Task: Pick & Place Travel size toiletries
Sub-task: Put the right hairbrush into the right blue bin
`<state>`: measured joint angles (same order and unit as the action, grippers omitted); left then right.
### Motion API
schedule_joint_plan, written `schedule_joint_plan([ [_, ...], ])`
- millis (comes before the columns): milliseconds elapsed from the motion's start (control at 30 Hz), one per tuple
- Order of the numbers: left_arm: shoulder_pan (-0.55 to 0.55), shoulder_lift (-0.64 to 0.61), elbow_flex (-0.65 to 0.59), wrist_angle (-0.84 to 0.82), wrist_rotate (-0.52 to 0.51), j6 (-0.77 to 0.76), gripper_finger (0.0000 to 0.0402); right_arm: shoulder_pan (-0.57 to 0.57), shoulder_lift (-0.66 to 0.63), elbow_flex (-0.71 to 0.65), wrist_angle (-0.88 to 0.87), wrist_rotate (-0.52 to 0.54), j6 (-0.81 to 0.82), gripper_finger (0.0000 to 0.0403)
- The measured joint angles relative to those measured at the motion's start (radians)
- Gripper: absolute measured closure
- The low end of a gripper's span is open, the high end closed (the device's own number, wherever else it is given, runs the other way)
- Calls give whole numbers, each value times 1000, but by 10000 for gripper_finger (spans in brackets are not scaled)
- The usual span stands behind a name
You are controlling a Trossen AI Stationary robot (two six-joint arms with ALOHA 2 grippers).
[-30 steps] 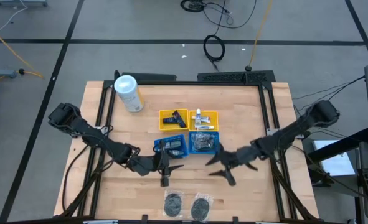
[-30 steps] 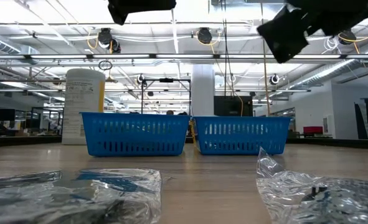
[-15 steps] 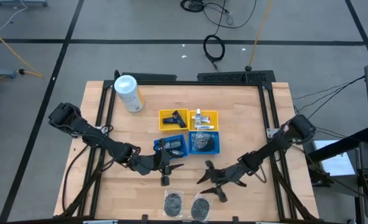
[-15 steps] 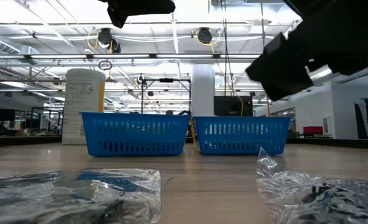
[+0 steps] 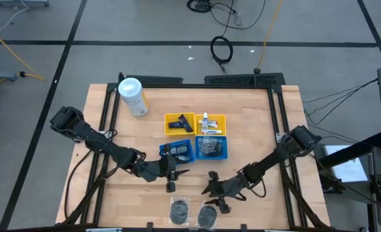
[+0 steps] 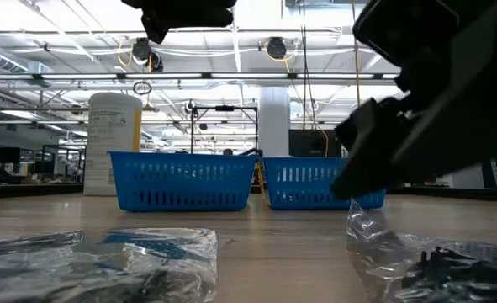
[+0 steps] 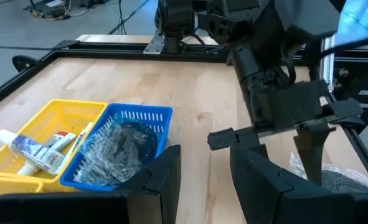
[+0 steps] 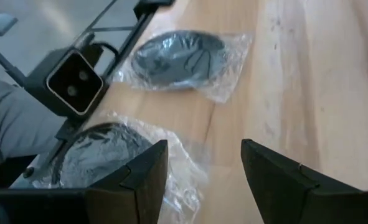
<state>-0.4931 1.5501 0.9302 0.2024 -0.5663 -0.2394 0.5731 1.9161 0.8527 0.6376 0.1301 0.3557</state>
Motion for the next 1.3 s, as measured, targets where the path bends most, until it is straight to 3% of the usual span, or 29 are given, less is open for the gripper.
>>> schedule_joint_plan([
  [300, 0, 0, 0, 3, 18, -2, 266, 7, 67, 2, 39, 0, 55, 206],
  [1300, 0, 0, 0, 3, 18, -1, 266, 18, 67, 13, 62, 1, 80, 207],
])
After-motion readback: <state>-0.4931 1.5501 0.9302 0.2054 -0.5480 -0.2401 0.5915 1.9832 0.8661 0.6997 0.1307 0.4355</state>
